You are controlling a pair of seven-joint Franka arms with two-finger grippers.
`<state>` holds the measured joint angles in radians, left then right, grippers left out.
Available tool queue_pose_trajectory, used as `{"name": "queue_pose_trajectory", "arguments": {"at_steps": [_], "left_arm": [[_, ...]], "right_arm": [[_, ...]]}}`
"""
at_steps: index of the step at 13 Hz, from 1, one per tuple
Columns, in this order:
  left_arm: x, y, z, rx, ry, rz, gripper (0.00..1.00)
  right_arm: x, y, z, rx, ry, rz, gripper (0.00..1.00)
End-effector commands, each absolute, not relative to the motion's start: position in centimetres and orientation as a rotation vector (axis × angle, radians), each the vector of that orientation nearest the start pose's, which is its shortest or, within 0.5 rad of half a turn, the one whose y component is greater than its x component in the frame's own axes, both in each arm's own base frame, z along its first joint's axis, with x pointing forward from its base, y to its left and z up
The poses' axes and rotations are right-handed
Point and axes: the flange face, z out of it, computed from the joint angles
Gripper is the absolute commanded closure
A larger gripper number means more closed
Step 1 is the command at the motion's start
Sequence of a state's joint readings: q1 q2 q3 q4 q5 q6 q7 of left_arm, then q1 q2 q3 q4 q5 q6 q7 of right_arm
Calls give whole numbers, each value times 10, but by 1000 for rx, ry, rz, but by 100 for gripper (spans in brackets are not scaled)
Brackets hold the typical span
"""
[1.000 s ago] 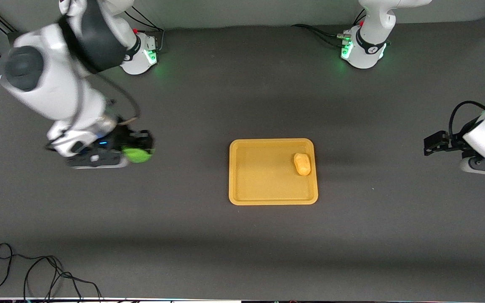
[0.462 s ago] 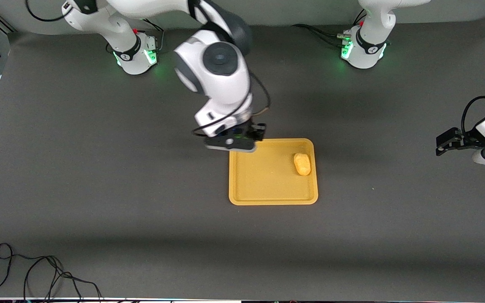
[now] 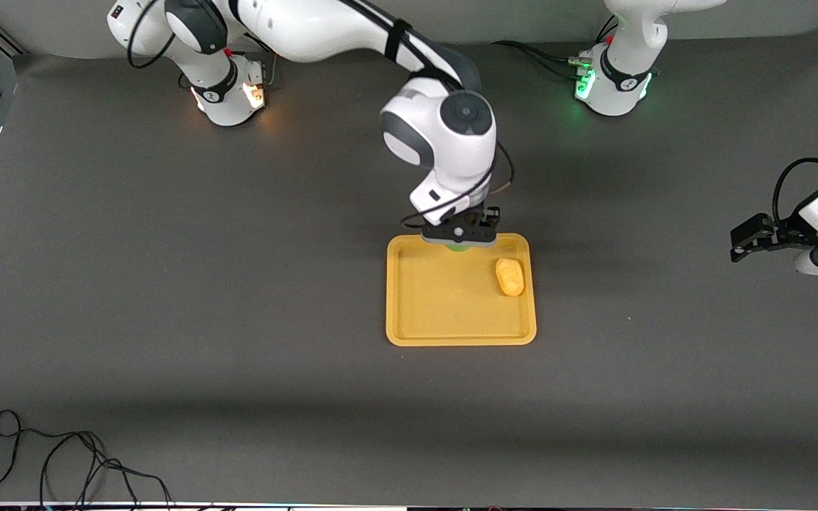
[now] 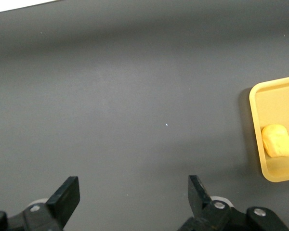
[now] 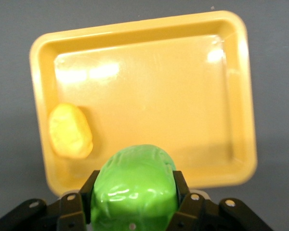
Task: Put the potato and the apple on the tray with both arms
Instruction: 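Carry the green apple with the right gripper over the tray, then lower the apple beside the potato and open the right gripper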
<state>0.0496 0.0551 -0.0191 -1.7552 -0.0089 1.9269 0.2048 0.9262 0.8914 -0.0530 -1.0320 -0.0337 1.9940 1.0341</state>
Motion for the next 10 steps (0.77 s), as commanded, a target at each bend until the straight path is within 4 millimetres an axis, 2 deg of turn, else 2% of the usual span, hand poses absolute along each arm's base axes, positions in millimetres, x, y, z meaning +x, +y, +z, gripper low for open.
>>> {"name": "queue_pose_trajectory", "arguments": {"at_steps": [1, 4, 8, 9, 10], "left_arm": [[600, 16, 548, -3138, 236, -116, 0], [602, 15, 551, -3151, 217, -61, 0], [601, 14, 550, -3153, 203, -44, 0], [601, 15, 550, -3153, 198, -44, 0], [601, 14, 550, -3153, 200, -44, 0]], "right_arm": [[506, 613, 265, -3102, 197, -242, 64], [515, 609, 217, -3086, 197, -266, 60], [523, 600, 202, -3100, 189, -300, 60], [525, 599, 201, -3093, 192, -306, 54], [528, 596, 198, -3091, 205, -307, 1]]}}
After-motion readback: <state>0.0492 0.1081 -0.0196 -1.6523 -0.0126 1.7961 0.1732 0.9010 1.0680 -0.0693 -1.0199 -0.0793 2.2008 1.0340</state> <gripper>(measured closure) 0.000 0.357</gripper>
